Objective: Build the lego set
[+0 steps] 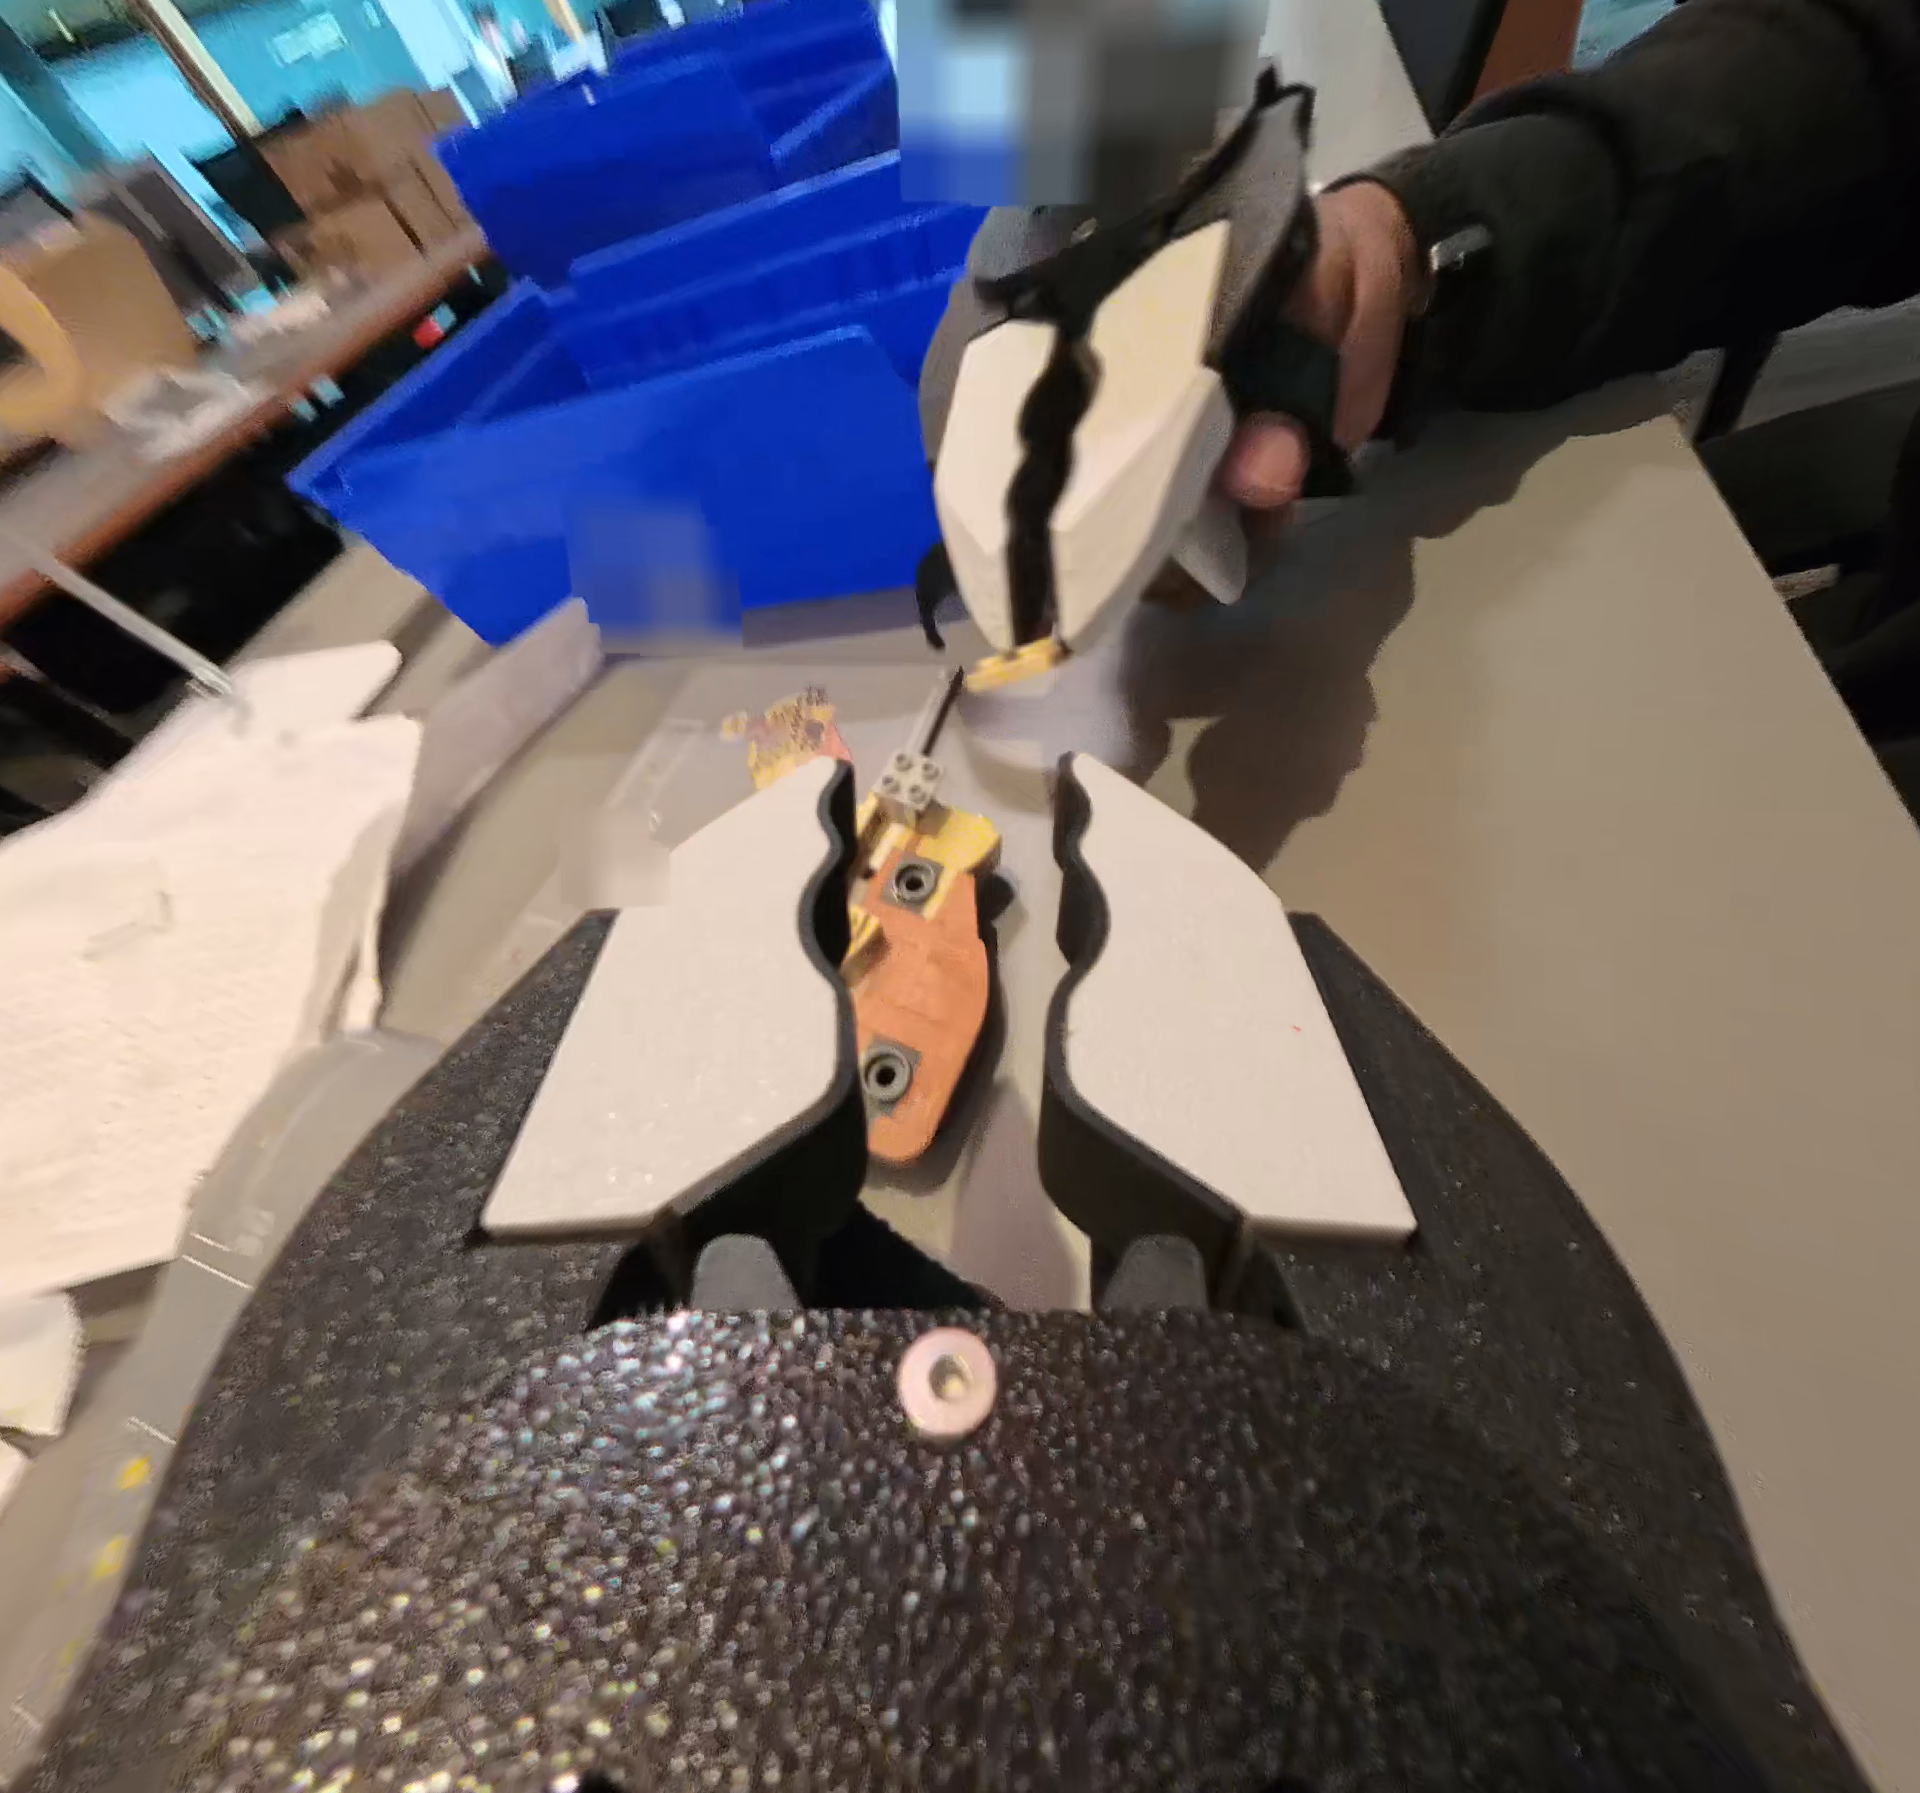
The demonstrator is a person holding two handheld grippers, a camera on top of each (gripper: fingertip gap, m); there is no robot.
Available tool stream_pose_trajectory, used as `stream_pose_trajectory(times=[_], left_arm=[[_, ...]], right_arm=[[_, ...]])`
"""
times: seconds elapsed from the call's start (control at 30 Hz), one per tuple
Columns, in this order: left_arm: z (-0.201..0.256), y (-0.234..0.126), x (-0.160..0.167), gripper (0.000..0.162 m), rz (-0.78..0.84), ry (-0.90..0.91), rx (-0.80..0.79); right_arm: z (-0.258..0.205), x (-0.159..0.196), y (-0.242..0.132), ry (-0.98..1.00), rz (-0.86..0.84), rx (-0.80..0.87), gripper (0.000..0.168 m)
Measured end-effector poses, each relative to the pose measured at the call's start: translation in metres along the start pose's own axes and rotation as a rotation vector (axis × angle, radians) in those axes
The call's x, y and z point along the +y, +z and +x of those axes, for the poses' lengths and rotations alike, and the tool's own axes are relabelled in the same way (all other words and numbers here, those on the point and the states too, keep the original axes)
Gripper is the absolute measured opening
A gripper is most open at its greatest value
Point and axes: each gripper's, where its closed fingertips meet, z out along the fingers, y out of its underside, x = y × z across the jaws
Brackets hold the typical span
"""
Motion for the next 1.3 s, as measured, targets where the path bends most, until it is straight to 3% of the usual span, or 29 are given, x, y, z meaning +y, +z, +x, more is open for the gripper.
stream_pose_trajectory(times=[0.17, 0.33, 0.57, 0.63, 1.0, 1.3], left_arm=[[0.003, 0.002, -0.015, 0.035, 0.055, 0.215, -0.108], [0.004, -0.001, -0.027, 0.034, 0.114, 0.314, -0.171], [0.013, -0.001, -0.024, 0.02, 0.106, 0.44, -0.152], [0.016, -0.001, -0.023, 0.01, 0.099, 0.472, -0.142], [0.018, -0.001, -0.016, 0.007, 0.038, 0.483, -0.108], [0.008, -0.001, -0.013, 0.007, 0.01, 0.417, -0.142]], right_arm=[[-0.009, -0.031, -0.003, 0.264, 0.234, -0.161, 0.007], [-0.012, -0.025, 0.001, 0.395, 0.239, -0.256, 0.007], [-0.026, -0.014, 0.009, 0.343, 0.134, -0.289, 0.007], [-0.026, -0.013, 0.009, 0.349, 0.125, -0.288, 0.007], [-0.024, -0.009, 0.01, 0.31, 0.098, -0.255, 0.009], [-0.002, -0.008, 0.004, 0.193, 0.063, -0.093, 0.025]])
